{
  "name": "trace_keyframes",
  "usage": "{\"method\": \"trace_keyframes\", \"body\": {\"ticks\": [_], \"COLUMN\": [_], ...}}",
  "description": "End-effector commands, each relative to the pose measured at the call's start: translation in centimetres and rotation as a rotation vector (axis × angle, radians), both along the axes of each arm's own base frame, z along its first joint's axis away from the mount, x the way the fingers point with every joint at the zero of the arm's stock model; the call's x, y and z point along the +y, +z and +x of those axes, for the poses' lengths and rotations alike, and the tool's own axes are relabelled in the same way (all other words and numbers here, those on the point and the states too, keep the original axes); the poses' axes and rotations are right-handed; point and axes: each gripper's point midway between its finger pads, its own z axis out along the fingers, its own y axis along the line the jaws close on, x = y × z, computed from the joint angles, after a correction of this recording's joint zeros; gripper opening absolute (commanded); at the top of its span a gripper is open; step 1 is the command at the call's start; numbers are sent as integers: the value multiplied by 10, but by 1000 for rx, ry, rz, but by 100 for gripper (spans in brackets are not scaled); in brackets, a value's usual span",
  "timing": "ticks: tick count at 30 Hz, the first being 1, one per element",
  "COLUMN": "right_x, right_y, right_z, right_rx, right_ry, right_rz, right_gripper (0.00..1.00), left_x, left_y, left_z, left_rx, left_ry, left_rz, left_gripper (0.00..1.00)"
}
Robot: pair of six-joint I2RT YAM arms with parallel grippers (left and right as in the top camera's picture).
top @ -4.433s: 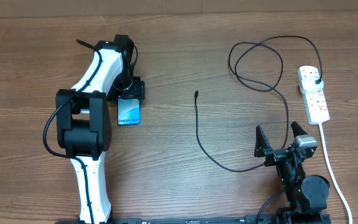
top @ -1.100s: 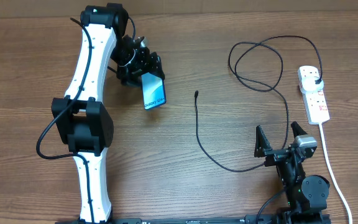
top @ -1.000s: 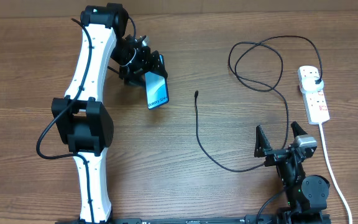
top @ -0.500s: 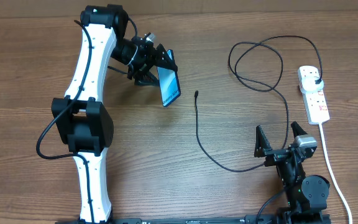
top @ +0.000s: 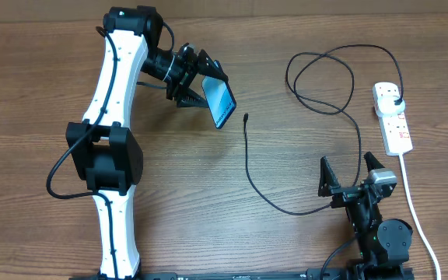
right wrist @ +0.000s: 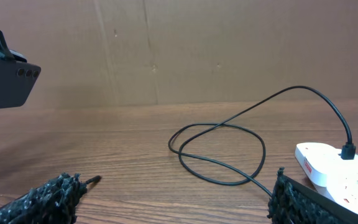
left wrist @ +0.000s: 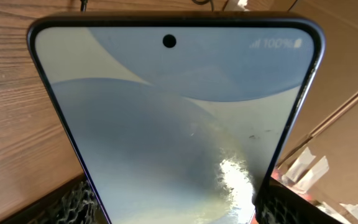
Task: Plug charger to phone and switch on socket
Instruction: 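Raise and tilt the phone with the left gripper, bottom edge toward right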
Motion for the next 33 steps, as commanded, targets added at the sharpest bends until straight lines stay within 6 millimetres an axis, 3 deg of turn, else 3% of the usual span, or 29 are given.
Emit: {"method": "trace_keyframes", "body": {"ticks": [1, 11, 16, 33], "right_x": [1, 1, 1, 1], "right_y": [-2, -2, -2, -2], "right_z": [0, 0, 0, 0], "right_rx": [-5, -5, -5, -5], "right_ry": [2, 2, 2, 2], "right_rz": [3, 2, 3, 3], "right_gripper": [100, 100, 100, 100], "left_x": [-10, -10, -11, -26], "left_y": [20, 21, 23, 73], "left_z": [2, 2, 2, 5], "left_rx": [1, 6, 105, 345], "left_ry": [14, 17, 71, 155], "left_rz": [-83, -89, -78, -348], "left_gripper": [17, 17, 16, 15]}}
